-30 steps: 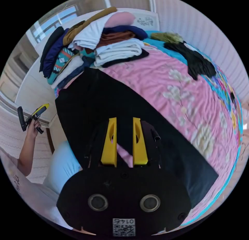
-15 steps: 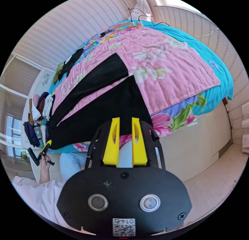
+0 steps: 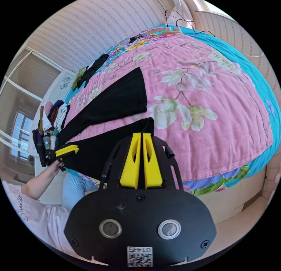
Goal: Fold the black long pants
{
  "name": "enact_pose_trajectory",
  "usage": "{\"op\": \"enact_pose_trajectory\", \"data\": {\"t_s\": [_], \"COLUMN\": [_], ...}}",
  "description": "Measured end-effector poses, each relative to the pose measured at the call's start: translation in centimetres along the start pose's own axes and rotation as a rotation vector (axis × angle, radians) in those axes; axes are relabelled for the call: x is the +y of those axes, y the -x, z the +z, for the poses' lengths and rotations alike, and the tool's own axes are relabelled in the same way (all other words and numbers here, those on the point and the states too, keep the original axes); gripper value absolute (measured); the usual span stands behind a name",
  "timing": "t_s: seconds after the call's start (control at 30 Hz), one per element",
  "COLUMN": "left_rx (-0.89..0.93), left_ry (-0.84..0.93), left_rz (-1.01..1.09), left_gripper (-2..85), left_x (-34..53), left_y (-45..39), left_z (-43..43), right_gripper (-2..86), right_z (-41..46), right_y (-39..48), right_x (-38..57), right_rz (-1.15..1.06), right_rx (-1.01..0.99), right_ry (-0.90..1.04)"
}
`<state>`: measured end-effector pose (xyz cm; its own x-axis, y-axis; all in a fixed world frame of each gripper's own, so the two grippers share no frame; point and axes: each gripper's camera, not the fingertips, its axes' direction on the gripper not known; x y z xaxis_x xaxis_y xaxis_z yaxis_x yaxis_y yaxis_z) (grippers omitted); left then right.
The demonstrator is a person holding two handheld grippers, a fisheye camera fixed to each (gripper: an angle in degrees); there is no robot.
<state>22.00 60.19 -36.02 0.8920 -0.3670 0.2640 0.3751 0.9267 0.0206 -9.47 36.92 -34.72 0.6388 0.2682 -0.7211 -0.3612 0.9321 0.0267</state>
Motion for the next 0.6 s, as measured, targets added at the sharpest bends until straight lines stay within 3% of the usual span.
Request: {"op": "enact_pose_trajectory", "data": {"t_s": [0.13, 0.27, 0.37, 0.5, 0.6], "left_rx": [0.018, 0.077, 0.062, 0.045, 0.070], "left_ry": [0.021, 0.025, -0.018, -0.111, -0.121], "left_rz": [0.027, 0.019, -0.025, -0.005, -0.009], "left_gripper": [4.5, 4.3, 3.2, 0.8, 0.1], "left_x": [-3.8, -6.6, -7.7, -7.1, -5.9], "left_y": [-0.9, -1.2, -1.6, -2.8, -4.1], "left_z": [1.6, 3.0, 2.2, -0.1, -0.6], "right_gripper": [0.7, 0.8, 1.7, 4.5, 10.8], "right_z": [-0.9, 2.5, 1.6, -3.2, -3.8], "right_y": [-3.0, -6.0, -8.7, -10.8, -13.0], "right_x": [-0.4, -1.0, -0.4, 3.5, 7.1], "right_rz": [0.010, 0.041, 0.094, 0.073, 0.112], "right_rx": [0.005, 0.052, -0.026, -0.004, 0.019], "right_ry": [-0.056, 0.081, 0.056, -0.098, -0.048]}}
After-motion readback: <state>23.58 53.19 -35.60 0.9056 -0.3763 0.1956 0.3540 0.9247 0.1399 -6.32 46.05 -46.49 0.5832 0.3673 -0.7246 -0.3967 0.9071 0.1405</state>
